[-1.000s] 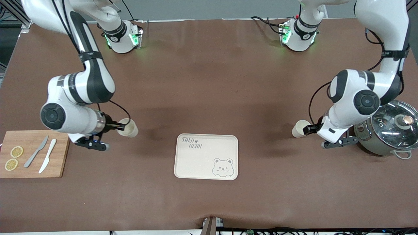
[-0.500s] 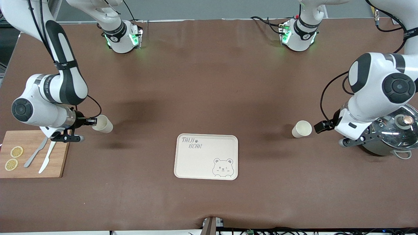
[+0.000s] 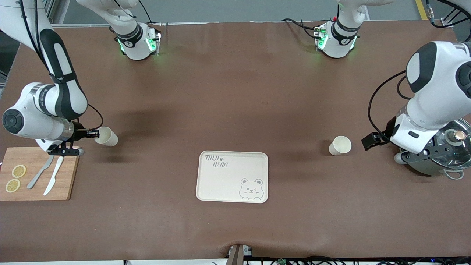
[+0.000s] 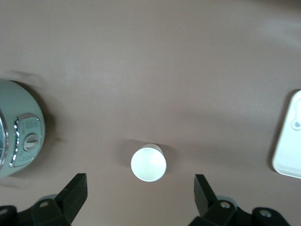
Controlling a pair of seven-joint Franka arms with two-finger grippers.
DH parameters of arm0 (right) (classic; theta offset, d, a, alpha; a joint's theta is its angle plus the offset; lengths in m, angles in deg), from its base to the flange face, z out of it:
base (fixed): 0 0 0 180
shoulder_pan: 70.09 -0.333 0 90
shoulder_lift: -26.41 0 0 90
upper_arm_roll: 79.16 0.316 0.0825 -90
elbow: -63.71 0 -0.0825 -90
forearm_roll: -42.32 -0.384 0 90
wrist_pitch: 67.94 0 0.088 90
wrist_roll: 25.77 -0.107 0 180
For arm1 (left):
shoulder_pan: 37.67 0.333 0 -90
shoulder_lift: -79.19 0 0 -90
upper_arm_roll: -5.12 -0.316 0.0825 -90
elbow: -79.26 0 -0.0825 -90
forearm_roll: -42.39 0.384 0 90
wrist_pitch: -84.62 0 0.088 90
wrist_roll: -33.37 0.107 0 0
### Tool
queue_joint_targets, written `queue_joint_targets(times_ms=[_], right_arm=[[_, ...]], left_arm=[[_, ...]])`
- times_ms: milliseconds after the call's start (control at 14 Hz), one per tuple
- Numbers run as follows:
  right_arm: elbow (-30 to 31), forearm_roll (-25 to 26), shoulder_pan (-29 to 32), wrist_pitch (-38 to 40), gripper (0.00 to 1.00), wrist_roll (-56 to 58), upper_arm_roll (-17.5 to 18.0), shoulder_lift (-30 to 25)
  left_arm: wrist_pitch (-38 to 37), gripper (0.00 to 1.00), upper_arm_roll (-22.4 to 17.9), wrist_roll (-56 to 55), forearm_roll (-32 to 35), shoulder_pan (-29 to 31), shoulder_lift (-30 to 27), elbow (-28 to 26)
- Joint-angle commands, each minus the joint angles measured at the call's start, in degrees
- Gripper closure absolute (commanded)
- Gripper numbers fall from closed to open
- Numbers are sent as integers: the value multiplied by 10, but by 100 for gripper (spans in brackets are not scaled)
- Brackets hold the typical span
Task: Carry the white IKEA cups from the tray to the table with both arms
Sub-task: 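Set the cup down with the right gripper while the left gripper rises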
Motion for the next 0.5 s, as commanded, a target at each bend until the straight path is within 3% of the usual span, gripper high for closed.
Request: queue_joint_targets(times_ms=[0,71,143,214,429], right_arm=[[5,13,18,-19,100,3,11,19],[4,13,21,-19,98,3,11,20],[2,13,21,-17,57,3,11,19],[-5,13,22,-9,1,0,11,17],[-75,13,17,95,0,1,12,15]], left_arm=[[-23,0,5,-2,-14,4,-19,2],[-28,0,6,-1,-14,4,-23,2],[-34,0,5,-1,-14,4,-29,2],[-35,0,5,-1,-14,4,-31,2],[-66,0,7,-1,-14,2,-45,3]])
